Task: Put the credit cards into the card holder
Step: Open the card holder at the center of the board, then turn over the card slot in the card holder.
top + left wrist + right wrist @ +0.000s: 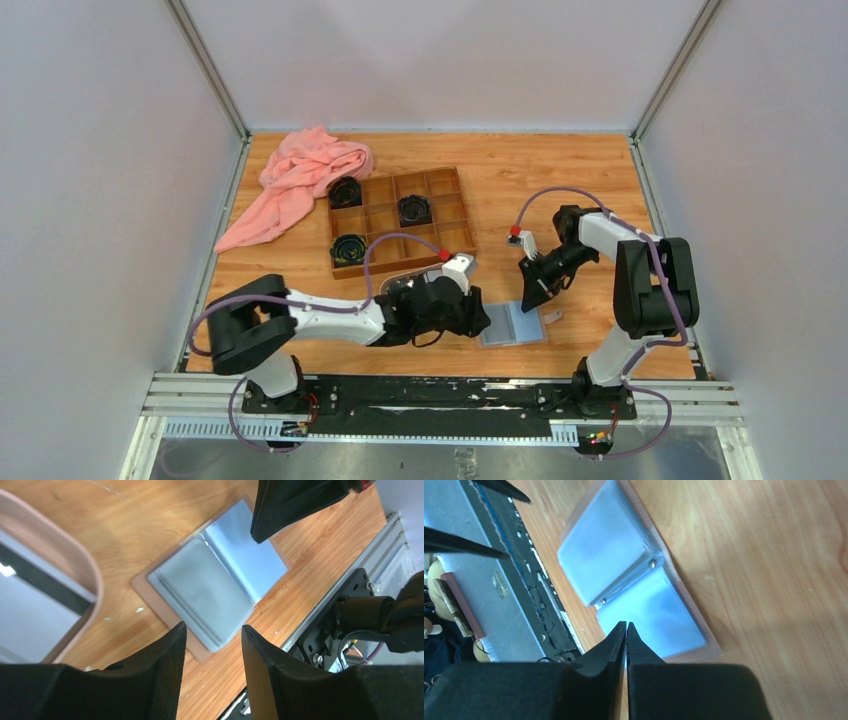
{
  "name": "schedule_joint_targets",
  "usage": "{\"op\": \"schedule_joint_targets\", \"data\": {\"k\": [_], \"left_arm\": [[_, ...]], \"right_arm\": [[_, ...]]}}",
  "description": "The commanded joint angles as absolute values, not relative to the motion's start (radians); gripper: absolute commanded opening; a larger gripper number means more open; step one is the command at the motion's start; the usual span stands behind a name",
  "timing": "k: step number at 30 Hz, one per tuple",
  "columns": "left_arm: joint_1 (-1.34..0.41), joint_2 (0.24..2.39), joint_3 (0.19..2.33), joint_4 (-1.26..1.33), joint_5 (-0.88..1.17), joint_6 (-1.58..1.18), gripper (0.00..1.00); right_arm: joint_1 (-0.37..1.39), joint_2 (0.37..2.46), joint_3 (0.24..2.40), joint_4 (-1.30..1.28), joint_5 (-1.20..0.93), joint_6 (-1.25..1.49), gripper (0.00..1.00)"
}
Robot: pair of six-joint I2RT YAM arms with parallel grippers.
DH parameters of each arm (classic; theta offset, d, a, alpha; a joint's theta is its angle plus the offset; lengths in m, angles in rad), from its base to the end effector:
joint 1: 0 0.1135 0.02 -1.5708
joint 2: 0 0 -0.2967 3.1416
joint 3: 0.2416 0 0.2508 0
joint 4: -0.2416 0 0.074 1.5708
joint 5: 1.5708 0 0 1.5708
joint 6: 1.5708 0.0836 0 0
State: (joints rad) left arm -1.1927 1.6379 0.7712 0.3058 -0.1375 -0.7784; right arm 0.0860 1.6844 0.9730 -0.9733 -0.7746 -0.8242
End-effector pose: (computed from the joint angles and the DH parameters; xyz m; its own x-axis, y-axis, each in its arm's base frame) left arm 0.1495 -0.3453 0.1794 -0.7561 0.0195 -0.6541 0.4871 0.6843 -0.5426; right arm 0.2561 0.0808 0.1619 -0.6853 -0.5856 -0.4329 -0.7144 0.4256 0.5554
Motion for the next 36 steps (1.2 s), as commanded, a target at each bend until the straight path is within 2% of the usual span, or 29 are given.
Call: {"op": "schedule_joint_targets", "data": {"k": [1,9,13,16,22,25,36], "left_arm": [[-1.191,1.456,0.681,0.298,-0.264,-0.708,0.49],[-1.191,1.175,0.556,0.26,-0.385,-0.645,0.5],[-1.192,1.1,0.548,0.195,-0.426,-0.608,0.53],[-1.189,1.051,0.527,0.183,-0.45,-0.593,0.6],[-1.185,0.886,0.42,0.186,-0.527,-0.602,0.82],[-1.177,0.794,0.366,0.186,-0.527,-0.605,0.9],[-1.172,0.715,0.295,0.185,-0.49,-0.624,0.93]], "right_arm": [[0.117,1.674,0.995,-1.062,-0.868,-0.896,0.06],[0.173,1.689,1.001,-1.087,-0.894,-0.915,0.06],[0.183,1.706,1.003,-1.087,-0.89,-0.914,0.06],[0.189,1.697,1.002,-1.086,-0.893,-0.916,0.06],[0.204,1.688,0.999,-1.07,-0.887,-0.914,0.08],[0.235,1.715,1.003,-1.067,-0.876,-0.913,0.08],[0.328,1.761,1.008,-0.978,-0.765,-0.812,0.08]]}}
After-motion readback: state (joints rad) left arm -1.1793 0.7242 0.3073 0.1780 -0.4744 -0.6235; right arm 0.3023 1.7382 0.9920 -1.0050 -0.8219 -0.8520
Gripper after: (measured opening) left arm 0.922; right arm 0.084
